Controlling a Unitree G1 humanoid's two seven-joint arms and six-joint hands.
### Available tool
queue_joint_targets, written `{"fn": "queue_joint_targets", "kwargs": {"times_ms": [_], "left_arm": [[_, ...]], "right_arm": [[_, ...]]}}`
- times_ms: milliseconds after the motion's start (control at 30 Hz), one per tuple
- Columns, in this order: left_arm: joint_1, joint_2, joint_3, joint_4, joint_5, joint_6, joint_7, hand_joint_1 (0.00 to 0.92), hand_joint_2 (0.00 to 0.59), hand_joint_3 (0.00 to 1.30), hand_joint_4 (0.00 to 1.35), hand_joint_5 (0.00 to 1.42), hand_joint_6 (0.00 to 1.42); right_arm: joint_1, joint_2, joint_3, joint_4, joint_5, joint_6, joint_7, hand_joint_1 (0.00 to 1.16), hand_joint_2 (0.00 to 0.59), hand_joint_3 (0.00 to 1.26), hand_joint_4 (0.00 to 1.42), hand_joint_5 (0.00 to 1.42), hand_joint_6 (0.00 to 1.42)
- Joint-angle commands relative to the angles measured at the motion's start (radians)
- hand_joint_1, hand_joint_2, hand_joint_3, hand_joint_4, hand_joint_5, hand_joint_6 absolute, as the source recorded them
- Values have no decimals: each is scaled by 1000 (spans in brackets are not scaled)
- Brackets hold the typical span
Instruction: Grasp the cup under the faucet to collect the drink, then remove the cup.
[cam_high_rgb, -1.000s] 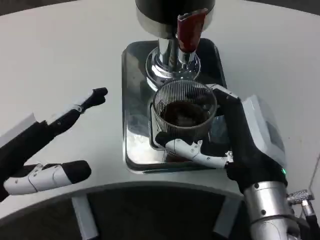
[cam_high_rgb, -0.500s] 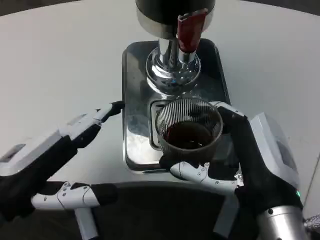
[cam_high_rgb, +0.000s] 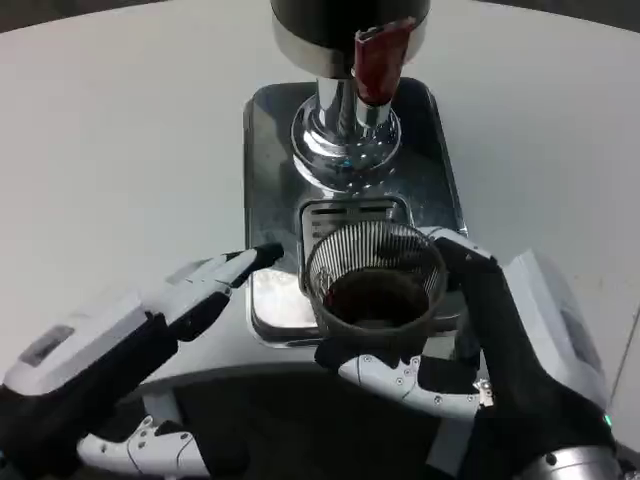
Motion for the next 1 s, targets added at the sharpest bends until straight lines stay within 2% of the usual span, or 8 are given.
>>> {"fn": "queue_joint_targets", "kwargs": {"times_ms": [33, 267, 600, 1000], "left_arm": [[61, -3, -12, -30, -6, -16, 11, 0, 2, 0, 0, 0, 0], [97, -23, -7, -100, 51, 33, 52, 0, 11, 0, 0, 0, 0], [110, -47, -13, -200, 178, 149, 109, 12, 25, 0, 0, 0, 0], [170, -66, -24, -317, 285, 254, 139, 45, 29, 0, 0, 0, 0]], "right_arm": [[28, -5, 34, -67, -13, -56, 16, 1028, 156, 977, 1125, 1149, 1289], [69, -7, 62, -99, -34, -71, 41, 1028, 156, 977, 1125, 1149, 1306], [128, -9, 98, -144, -54, -87, 77, 1028, 155, 977, 1125, 1149, 1309], [198, -32, 107, -190, -55, -106, 99, 1028, 153, 977, 1125, 1149, 1310]]}}
